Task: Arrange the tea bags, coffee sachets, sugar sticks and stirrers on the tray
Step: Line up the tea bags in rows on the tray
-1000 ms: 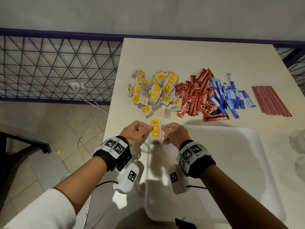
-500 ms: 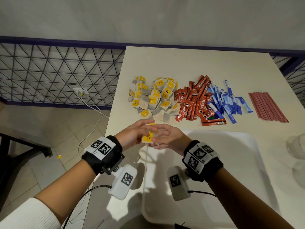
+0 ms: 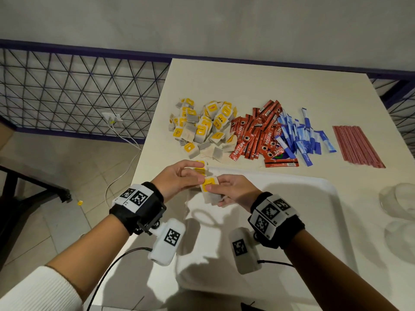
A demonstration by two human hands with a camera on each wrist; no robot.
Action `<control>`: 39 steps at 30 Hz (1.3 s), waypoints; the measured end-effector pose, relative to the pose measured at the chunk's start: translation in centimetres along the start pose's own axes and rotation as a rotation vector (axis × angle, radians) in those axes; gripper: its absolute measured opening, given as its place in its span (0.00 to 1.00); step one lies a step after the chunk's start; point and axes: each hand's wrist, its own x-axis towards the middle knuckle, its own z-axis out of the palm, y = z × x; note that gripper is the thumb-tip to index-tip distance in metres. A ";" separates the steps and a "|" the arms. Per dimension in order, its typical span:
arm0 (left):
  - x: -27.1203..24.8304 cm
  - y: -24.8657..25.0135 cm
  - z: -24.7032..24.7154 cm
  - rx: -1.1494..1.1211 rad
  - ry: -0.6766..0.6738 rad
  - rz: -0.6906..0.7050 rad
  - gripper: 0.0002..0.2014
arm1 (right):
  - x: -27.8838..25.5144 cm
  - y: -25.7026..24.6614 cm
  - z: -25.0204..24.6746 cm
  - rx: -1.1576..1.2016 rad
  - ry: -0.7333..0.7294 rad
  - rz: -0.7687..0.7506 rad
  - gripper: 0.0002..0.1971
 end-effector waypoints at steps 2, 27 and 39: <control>-0.3 0.0 0.3 -0.003 -0.004 0.004 0.15 | -0.2 0.2 -0.5 -0.045 -0.026 -0.002 0.05; -1.7 -3.9 -1.1 -0.067 0.156 -0.180 0.10 | 1.3 1.9 3.0 0.099 0.150 0.051 0.10; -0.3 -3.4 -3.3 0.192 0.065 -0.251 0.09 | 4.5 2.6 3.9 -0.237 0.404 0.047 0.12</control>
